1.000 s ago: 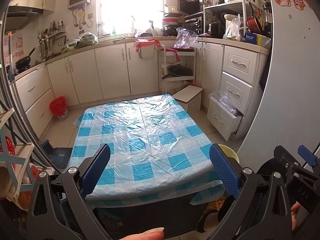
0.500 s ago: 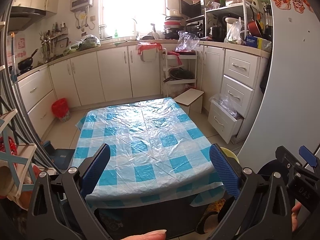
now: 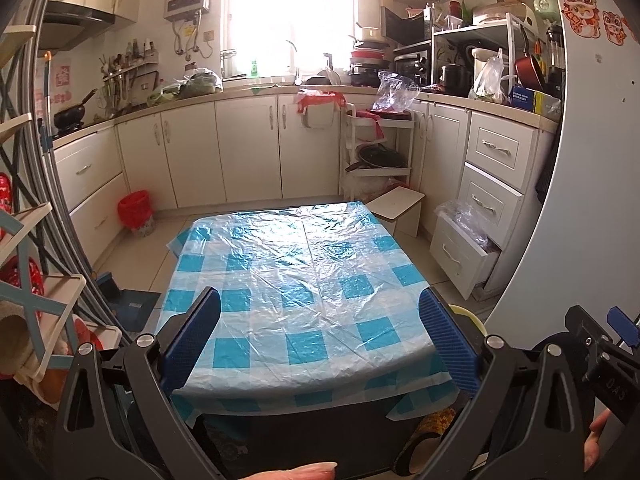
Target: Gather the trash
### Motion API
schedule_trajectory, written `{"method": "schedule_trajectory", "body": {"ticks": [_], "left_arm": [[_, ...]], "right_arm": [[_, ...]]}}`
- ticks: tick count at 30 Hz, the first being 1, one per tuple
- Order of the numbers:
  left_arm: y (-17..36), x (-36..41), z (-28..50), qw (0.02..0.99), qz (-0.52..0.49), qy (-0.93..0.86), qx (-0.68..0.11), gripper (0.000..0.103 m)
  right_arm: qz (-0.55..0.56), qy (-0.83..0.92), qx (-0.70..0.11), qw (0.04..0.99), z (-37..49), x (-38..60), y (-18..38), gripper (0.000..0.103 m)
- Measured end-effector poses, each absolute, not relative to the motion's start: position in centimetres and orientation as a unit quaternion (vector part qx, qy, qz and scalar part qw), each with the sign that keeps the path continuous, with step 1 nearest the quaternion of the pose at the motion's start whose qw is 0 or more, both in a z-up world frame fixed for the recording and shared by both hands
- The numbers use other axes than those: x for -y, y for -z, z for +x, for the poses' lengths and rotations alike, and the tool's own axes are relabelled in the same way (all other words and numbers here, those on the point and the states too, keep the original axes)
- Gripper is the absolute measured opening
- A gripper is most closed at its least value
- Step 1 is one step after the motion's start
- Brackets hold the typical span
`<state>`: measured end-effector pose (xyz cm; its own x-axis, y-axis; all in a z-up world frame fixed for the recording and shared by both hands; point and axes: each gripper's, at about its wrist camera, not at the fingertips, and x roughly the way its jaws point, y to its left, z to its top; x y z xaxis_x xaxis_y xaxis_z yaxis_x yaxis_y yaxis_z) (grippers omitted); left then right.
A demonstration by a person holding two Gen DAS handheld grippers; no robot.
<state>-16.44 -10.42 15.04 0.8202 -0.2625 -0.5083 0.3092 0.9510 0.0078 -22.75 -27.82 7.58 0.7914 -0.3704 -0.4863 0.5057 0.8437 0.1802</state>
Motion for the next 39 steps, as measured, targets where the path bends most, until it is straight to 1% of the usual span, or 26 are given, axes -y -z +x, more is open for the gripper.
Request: {"method": "schedule_trajectory", "body": {"ticks": [18,27,31,35,39], "left_arm": [[-14.5,10.4,-16.2,0.954,0.058,0.129,-0.265,0.095],[-13.4,9.2,-15.5,0.949,0.026,0.142,-0.281,0.095],[-13.5,9.5,-16.0,0.952,0.039,0.143,-0.269,0.095],[-12.9,10.2,-15.4,0.936,0.046,0.161,-0.309,0.095],[-11.5,9.5,-14.3,0.924,0.034,0.152,-0.349,0.095]], "right_arm": [[0.149,0.227,-0.234,0.933,-22.4,27.6,-7.2,0.096],[0.145,0.218,-0.24,0.935,-22.2,27.2,-7.0,0.096],[0.143,0.216,-0.24,0.935,-22.1,27.2,-6.8,0.096],[0.141,0.216,-0.23,0.938,-22.3,26.9,-7.1,0.096],[0.133,0.219,-0.21,0.944,-22.8,26.6,-7.6,0.096]]}}
